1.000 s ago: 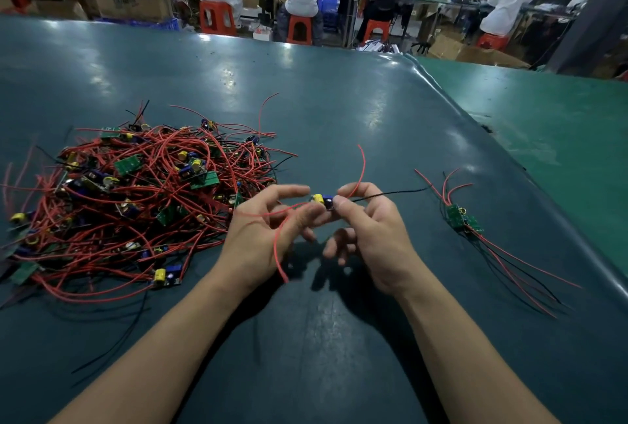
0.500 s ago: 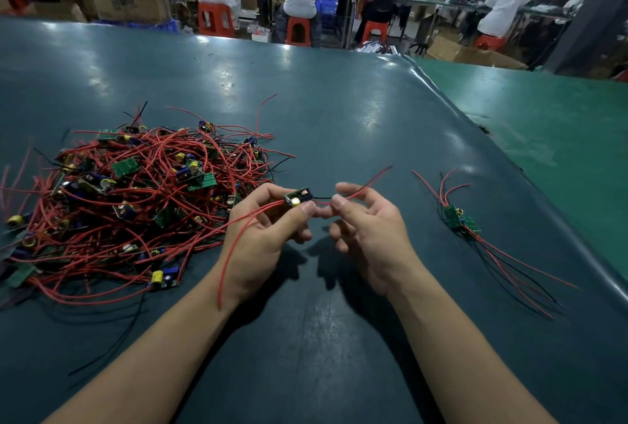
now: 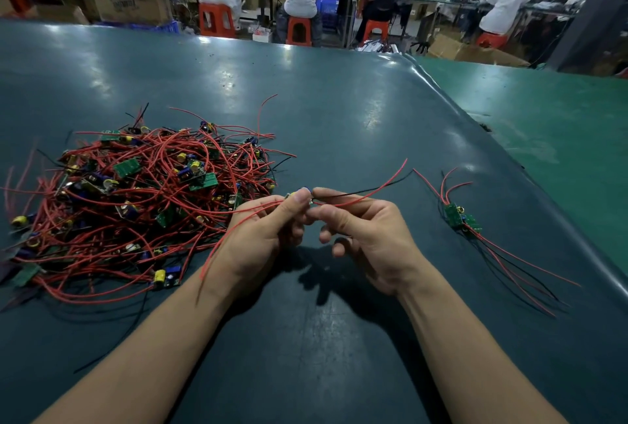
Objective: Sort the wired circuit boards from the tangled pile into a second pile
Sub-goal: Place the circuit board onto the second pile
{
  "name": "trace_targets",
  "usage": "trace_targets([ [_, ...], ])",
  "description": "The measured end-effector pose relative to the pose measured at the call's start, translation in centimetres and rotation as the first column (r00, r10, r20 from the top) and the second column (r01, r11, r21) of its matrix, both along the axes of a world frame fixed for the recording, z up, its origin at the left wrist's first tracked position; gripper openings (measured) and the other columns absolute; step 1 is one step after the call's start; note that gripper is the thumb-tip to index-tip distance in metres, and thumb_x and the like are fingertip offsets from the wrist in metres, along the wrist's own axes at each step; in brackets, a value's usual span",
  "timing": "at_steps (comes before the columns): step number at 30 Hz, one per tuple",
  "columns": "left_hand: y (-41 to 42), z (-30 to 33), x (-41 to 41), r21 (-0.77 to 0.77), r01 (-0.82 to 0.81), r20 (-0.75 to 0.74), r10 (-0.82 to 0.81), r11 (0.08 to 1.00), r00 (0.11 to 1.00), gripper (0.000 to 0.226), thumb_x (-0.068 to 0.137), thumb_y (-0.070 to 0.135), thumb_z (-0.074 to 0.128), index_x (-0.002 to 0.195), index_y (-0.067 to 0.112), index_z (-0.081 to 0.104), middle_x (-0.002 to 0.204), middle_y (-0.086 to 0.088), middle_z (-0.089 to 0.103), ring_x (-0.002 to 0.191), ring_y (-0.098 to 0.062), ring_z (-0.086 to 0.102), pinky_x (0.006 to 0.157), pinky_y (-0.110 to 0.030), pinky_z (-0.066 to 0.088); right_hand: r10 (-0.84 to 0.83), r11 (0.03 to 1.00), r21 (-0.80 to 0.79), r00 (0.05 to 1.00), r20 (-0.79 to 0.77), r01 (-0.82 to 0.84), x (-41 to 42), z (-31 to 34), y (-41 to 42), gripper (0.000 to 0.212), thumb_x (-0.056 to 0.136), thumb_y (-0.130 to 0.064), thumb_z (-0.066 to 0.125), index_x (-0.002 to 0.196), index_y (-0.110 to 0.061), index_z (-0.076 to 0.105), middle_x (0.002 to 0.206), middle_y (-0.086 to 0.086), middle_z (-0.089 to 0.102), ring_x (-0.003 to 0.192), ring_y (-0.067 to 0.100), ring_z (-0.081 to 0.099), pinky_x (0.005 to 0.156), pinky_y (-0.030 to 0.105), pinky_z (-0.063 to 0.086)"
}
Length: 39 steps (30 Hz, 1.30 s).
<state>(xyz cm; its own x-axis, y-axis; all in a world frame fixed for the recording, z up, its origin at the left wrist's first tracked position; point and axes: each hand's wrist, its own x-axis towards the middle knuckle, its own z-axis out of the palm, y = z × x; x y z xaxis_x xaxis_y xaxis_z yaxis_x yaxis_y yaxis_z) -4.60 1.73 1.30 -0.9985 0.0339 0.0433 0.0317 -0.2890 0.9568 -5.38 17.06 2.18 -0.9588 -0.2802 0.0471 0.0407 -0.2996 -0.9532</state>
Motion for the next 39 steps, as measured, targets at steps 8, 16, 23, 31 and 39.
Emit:
trace_targets([
  [8, -0.2, -0.2, 0.1, -0.066, 0.075, -0.025, -0.077, 0.995, 0.997, 0.022, 0.075, 0.035, 0.079, 0.066, 0.017, 0.071, 0.078, -0.020, 0.056, 0.065, -0.021, 0.047, 0.061, -0.030, 0.035, -0.165, 0.986, 0.027, 0.985, -0.040, 0.166, -0.1, -0.2, -0.4, 0.008, 0.078, -0.017, 0.074, 0.078, -0.011, 0.078, 0.063, 0.008, 0.066, 0.043, 0.013, 0.051, 0.039, 0.019, 0.040],
  [16, 0.1, 0.0, 0.2, -0.062, 0.031, -0.029, -0.033, 0.998, 0.999, 0.020, 0.072, 0.032, 0.077, 0.059, 0.019, 0.070, 0.070, -0.012, 0.063, 0.065, -0.019, 0.049, 0.065, -0.029, 0.038, -0.534, 0.841, -0.080, 0.845, 0.027, 0.535, -1.5, -0.3, 0.5, 0.016, 0.087, -0.012, 0.073, 0.071, -0.011, 0.072, 0.058, 0.002, 0.064, 0.040, 0.007, 0.044, 0.037, 0.017, 0.034],
  [23, 0.0, -0.1, 0.4, -0.102, 0.078, -0.052, -0.083, 0.992, 0.995, 0.025, 0.069, 0.041, 0.079, 0.060, 0.021, 0.068, 0.072, -0.012, 0.063, 0.070, -0.020, 0.053, 0.068, -0.028, 0.041, -0.755, 0.654, -0.027, 0.652, -0.067, 0.756, -2.0, -0.4, 1.5, 0.016, 0.089, -0.014, 0.071, 0.073, -0.015, 0.071, 0.056, -0.007, 0.063, 0.040, 0.006, 0.046, 0.038, 0.019, 0.036],
  [31, -0.3, -0.2, 0.3, -0.096, 0.078, -0.039, -0.082, 0.992, 0.996, 0.024, 0.070, 0.039, 0.079, 0.061, 0.019, 0.070, 0.071, -0.013, 0.060, 0.070, -0.022, 0.049, 0.067, -0.030, 0.040, -0.702, 0.709, -0.117, 0.712, -0.028, 0.695, -2.0, -0.8, 1.1, 0.014, 0.095, 0.000, 0.057, 0.096, -0.014, 0.055, 0.060, 0.004, 0.068, 0.046, 0.015, 0.062, 0.044, 0.023, 0.050],
  [39, 0.0, 0.2, 0.2, 0.098, 0.001, 0.049, -0.006, 0.995, 0.999, 0.018, 0.074, 0.023, 0.067, 0.062, 0.016, 0.055, 0.061, -0.003, 0.056, 0.056, -0.014, 0.046, 0.055, -0.022, 0.039, -0.655, 0.746, -0.024, 0.740, 0.152, 0.666, -2.0, -1.0, 1.0, 0.014, 0.094, -0.003, 0.058, 0.087, -0.009, 0.048, 0.060, 0.010, 0.068, 0.039, 0.016, 0.059, 0.036, 0.022, 0.045],
])
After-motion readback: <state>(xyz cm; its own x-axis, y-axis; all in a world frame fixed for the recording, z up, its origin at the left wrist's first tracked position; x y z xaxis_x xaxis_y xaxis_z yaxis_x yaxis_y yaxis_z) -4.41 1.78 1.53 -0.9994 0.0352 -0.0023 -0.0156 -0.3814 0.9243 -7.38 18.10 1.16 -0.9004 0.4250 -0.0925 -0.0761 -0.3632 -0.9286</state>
